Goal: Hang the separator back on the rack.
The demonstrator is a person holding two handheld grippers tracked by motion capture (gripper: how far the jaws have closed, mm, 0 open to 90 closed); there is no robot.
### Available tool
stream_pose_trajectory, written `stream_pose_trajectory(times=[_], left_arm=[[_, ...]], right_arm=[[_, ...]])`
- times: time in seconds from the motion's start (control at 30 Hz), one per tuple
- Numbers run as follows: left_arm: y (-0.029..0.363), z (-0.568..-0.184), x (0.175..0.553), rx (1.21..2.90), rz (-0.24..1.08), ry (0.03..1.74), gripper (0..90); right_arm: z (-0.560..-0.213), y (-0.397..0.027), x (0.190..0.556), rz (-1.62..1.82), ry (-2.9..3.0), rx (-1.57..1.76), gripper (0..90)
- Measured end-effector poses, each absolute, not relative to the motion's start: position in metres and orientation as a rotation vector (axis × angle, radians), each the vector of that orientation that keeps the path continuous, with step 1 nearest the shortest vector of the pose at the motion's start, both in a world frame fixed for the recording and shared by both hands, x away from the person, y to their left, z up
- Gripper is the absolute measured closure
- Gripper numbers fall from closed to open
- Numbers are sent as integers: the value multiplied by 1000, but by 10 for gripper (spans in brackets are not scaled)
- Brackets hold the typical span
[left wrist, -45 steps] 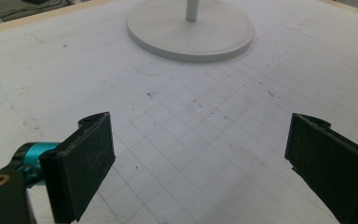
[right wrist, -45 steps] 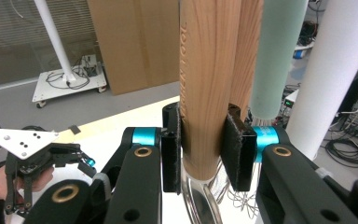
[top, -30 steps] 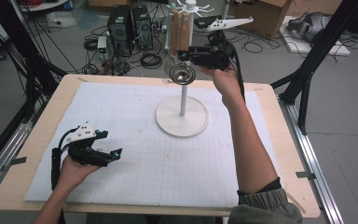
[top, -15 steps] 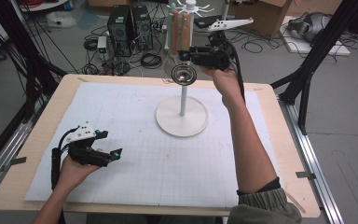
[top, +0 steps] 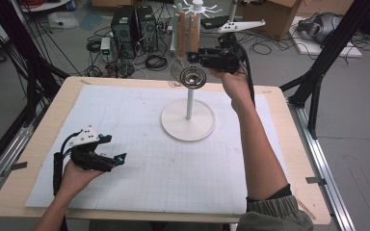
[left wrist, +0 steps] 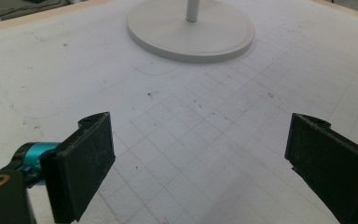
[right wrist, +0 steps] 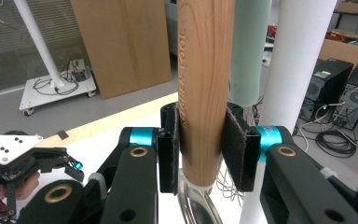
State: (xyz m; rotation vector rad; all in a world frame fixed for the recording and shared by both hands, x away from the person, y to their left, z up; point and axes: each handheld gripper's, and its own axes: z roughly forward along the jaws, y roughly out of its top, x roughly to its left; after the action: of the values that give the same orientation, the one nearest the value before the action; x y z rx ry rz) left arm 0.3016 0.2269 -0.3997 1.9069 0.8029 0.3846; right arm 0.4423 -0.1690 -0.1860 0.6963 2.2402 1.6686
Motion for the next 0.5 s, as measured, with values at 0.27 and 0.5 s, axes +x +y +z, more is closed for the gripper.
stream_pose_trajectory(times=[0.27, 0.5], left_arm=[[228, -400, 302, 1914, 383, 804, 84], [229, -401, 303, 1918, 372, 807, 84]], right_arm=[[-188, -175, 439, 1679, 2210, 715, 598], [-192, -185, 435, 1694, 2188, 743, 514]])
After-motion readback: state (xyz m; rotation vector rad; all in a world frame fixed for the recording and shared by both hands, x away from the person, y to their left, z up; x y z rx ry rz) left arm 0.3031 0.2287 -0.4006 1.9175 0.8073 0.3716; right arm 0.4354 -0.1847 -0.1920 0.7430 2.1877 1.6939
